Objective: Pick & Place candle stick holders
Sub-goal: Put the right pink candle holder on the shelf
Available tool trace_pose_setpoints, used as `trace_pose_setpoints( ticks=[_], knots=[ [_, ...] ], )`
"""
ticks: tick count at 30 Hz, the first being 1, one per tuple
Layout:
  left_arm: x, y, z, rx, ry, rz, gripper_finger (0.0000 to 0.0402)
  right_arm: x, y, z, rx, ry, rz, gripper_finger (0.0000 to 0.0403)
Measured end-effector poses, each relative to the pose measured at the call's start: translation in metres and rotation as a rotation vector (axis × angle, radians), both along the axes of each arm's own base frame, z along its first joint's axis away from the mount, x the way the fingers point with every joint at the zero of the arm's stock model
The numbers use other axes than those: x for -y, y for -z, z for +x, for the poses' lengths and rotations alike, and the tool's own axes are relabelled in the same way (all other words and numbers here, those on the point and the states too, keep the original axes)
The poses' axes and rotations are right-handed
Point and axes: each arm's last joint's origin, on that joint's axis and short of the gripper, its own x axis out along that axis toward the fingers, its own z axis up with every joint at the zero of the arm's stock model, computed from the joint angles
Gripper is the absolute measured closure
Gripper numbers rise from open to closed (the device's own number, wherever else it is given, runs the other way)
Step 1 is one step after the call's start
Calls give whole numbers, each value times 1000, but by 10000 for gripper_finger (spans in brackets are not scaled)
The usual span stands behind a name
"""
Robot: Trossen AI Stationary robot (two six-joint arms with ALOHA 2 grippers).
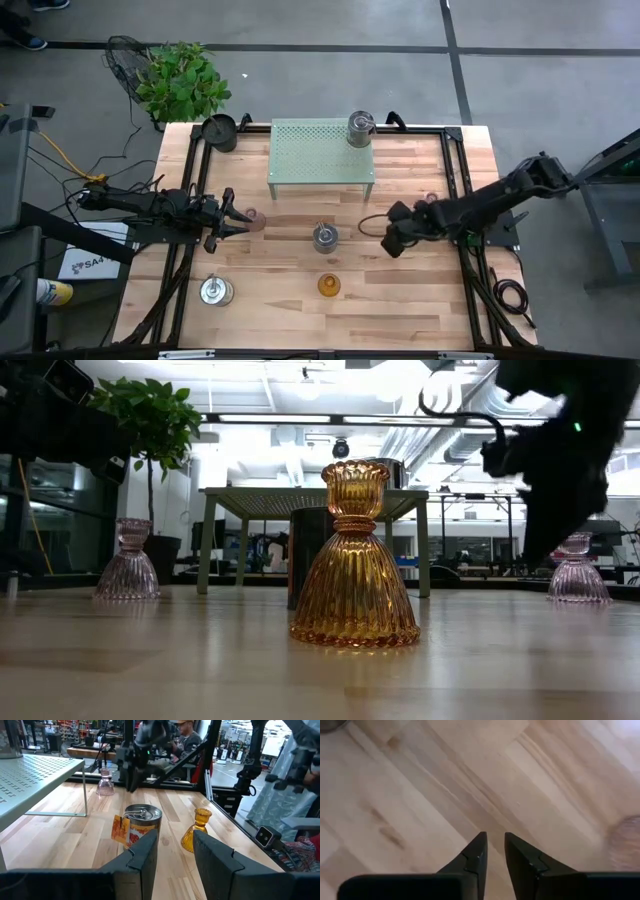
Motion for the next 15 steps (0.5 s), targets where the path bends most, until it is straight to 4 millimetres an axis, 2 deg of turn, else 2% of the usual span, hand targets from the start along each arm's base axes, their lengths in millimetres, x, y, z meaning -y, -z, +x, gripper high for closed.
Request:
trace_pose_setpoints(
  ticks=[4,8,11,15],
  knots=[
    [0,0,0,0,0,0,278,12,-35,0,-125,-28,-21,345],
    [0,0,0,0,0,0,278,25,-62,-9,-284,-16,-52,341],
    [0,0,0,0,0,0,278,34,-70,-16,-370,3,-97,333],
    [0,0,0,1,0,0,278,40,-67,-23,-429,-23,-78,308]
  ],
)
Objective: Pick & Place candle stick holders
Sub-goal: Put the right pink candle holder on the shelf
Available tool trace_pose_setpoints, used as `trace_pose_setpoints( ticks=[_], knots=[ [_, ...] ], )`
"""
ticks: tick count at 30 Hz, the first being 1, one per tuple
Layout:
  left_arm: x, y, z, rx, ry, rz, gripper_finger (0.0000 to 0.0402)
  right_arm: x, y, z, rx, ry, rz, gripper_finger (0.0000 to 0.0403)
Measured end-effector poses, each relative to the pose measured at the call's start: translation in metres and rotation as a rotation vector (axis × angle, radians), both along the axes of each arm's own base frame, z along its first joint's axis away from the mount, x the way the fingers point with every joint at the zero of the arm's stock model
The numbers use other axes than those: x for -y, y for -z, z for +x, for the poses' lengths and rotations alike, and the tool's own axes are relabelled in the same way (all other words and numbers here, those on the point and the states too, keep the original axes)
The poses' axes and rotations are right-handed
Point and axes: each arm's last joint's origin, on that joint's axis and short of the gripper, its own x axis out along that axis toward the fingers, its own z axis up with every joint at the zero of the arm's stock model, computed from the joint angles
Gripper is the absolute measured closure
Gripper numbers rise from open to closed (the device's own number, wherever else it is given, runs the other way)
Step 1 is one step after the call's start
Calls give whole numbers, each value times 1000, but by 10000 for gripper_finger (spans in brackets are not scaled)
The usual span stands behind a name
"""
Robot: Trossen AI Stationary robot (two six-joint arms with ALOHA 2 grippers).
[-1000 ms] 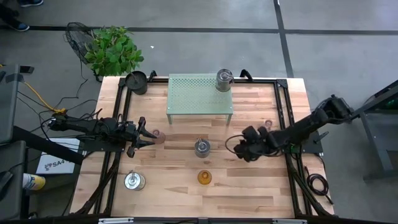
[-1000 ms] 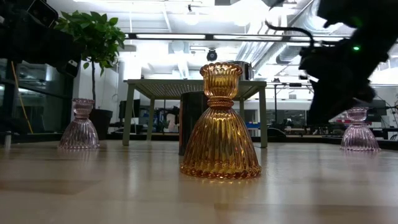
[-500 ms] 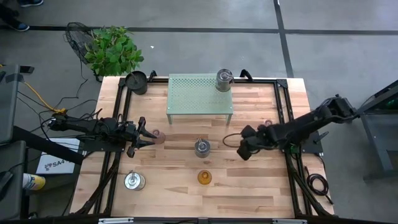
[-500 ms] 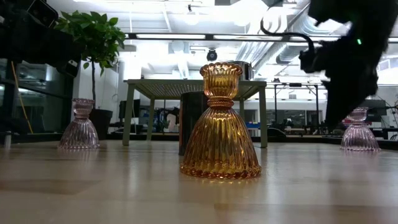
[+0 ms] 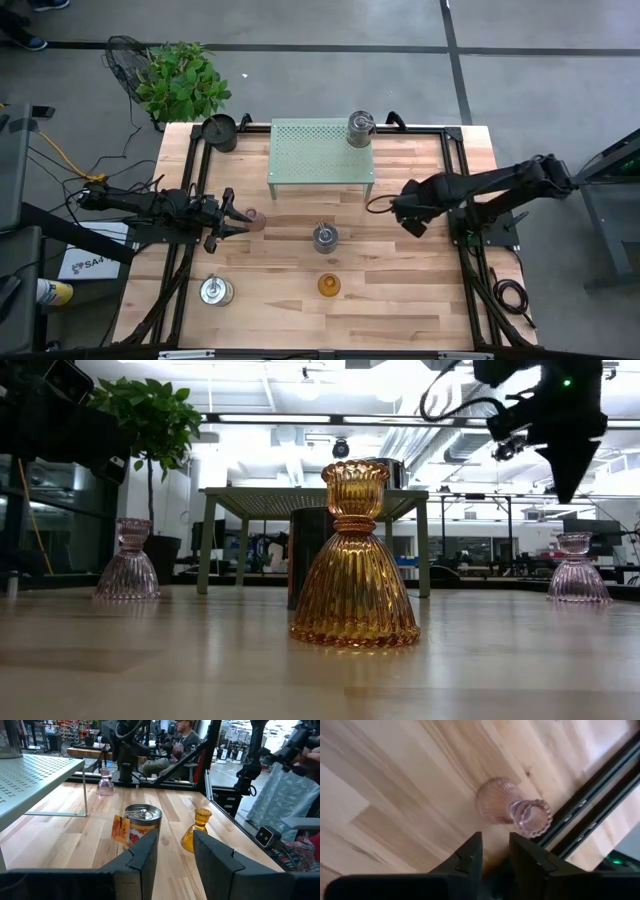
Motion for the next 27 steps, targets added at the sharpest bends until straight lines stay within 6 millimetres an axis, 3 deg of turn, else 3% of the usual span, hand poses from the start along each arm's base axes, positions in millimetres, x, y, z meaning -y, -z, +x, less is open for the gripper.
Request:
trace_pose_setpoints(
  ticks=[9,27],
  knots=[
    [0,0,0,-1,0,0,278,15,14,-16,8,66,60,238],
    [0,0,0,-1,0,0,278,44,20,-18,4,105,89,233]
  ],
)
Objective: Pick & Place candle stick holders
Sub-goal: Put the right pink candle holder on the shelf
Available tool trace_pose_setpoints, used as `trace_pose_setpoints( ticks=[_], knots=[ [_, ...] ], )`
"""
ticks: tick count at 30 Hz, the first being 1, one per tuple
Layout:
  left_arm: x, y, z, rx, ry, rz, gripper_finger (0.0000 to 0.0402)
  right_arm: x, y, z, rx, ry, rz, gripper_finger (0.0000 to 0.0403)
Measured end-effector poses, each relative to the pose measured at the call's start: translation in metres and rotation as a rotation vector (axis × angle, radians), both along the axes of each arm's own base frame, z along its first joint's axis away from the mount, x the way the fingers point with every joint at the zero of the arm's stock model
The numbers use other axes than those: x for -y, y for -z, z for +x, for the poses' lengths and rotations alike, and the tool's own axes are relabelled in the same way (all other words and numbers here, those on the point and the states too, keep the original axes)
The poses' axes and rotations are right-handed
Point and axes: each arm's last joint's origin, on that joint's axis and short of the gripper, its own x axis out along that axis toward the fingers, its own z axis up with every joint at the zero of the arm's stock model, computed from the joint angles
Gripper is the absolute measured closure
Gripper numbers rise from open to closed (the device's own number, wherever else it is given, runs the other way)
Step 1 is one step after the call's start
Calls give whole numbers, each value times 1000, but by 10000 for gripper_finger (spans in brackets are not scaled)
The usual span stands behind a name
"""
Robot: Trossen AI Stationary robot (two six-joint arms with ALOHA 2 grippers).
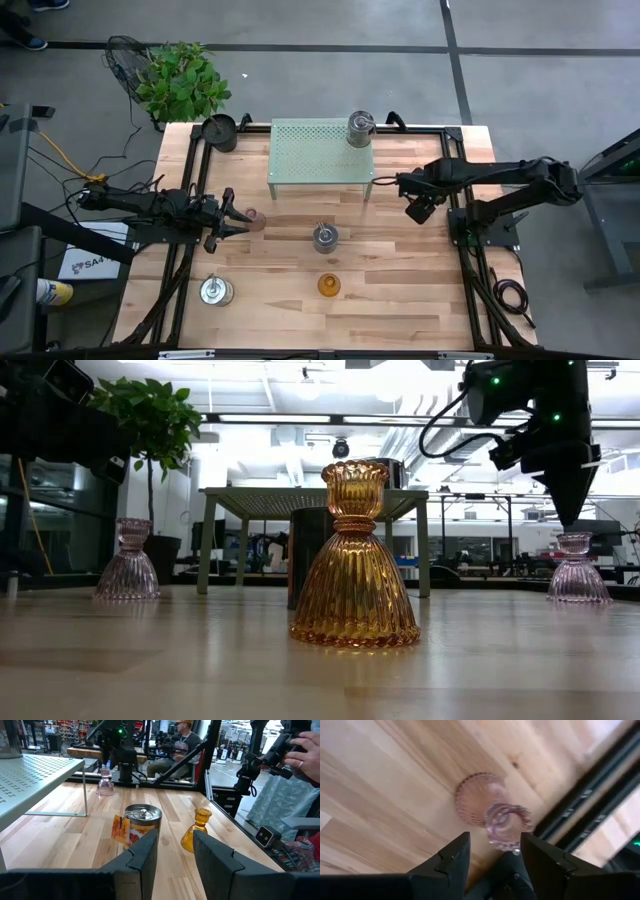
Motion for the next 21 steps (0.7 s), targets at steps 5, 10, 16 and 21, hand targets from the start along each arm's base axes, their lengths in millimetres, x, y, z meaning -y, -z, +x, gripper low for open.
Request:
trace_pose_setpoints(
  ticks=[5,10,16,21],
  knots=[
    [0,0,0,0,0,0,278,3,15,-2,12,2,56,233],
    [0,0,0,0,0,0,278,6,20,-2,19,-10,54,233],
    [0,0,0,0,0,0,278,6,20,-2,14,-32,54,235],
    [0,0,0,0,0,0,278,6,20,-3,11,-49,56,257]
  ],
)
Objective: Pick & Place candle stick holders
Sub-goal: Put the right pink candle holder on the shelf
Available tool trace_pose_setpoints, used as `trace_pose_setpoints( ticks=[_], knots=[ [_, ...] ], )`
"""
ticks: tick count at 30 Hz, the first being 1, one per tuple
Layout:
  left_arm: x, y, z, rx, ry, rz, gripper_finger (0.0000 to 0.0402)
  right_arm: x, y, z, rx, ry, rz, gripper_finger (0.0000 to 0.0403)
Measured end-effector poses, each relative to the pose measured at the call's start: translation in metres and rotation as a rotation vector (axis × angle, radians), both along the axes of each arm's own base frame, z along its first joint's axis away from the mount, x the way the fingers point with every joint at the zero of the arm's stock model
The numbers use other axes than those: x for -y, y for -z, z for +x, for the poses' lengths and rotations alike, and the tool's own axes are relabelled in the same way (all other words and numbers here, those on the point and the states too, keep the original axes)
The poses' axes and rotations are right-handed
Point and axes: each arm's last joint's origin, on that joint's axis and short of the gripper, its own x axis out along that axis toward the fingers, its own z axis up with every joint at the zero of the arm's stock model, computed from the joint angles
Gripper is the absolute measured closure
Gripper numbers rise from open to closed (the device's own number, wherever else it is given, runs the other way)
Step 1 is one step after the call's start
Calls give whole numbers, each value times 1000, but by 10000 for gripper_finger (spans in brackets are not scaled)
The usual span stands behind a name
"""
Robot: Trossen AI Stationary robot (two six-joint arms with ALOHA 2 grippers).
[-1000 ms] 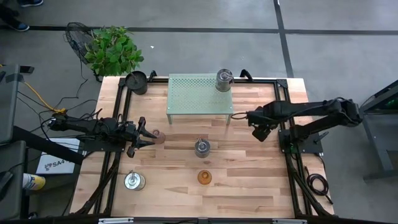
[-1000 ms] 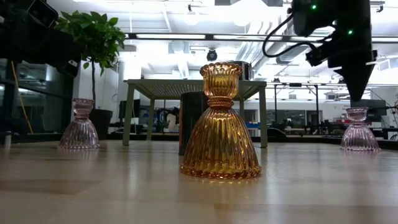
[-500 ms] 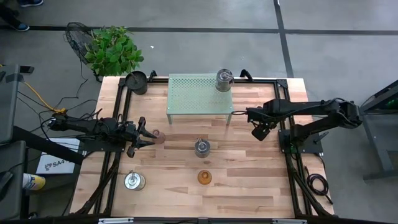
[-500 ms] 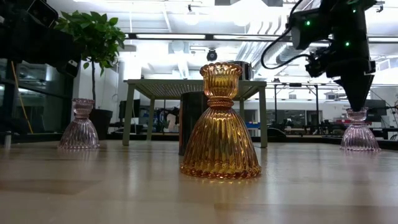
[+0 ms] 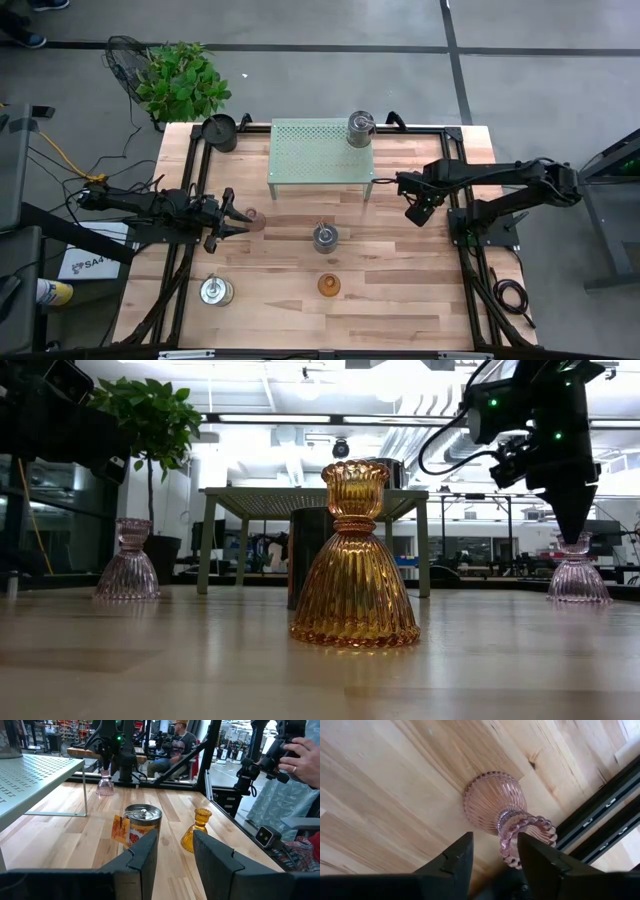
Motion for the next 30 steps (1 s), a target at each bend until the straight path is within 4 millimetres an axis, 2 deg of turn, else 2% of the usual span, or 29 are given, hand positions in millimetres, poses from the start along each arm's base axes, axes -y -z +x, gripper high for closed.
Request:
trace_pose_setpoints(
  ticks=[8,14,20,27,30],
  knots=[
    [0,0,0,0,0,0,278,0,0,0,-1,-3,0,300],
    [0,0,0,0,0,0,278,-1,13,-4,-13,-11,18,317],
    [0,0,0,0,0,0,278,0,8,-1,6,-25,9,336],
    [0,0,0,0,0,0,278,-1,-2,1,-1,-67,15,383],
    [0,0,0,0,0,0,278,-3,-4,2,2,-103,26,386]
  ],
)
